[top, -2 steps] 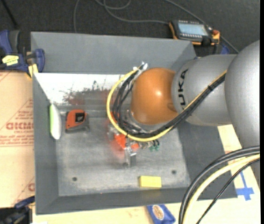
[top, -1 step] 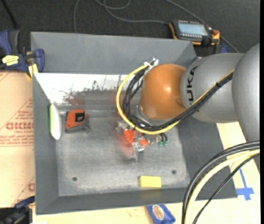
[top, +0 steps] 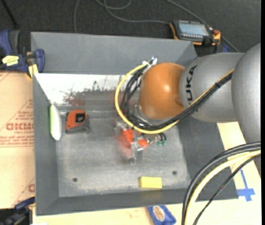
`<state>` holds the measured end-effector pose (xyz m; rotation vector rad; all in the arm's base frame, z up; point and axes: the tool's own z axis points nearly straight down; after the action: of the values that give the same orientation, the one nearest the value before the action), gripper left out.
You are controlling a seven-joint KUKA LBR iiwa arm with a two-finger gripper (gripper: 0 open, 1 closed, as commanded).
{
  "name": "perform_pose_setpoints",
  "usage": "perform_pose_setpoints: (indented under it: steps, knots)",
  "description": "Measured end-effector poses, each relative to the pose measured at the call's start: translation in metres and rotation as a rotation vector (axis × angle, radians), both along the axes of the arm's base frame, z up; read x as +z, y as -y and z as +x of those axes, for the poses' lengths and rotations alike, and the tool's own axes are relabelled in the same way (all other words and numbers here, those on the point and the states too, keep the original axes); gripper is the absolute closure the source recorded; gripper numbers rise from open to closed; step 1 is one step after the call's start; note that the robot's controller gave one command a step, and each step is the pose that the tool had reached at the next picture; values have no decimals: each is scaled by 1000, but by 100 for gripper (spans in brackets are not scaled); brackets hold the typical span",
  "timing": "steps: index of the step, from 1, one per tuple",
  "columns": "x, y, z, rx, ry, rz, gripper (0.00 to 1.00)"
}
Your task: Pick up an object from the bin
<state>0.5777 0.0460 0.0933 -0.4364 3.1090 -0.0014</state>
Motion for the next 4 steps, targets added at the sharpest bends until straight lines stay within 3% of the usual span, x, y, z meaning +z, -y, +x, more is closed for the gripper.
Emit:
perform_pose_setpoints:
  steps: [1, 2, 3, 4]
  knots:
    - [44, 28, 26, 37, -4, 0, 0]
    - [64, 28, 51, 37, 16, 0, 0]
    - [6, 26, 62, 152, 7, -1, 0]
    - [-17, 18, 33, 284, 0, 0, 0]
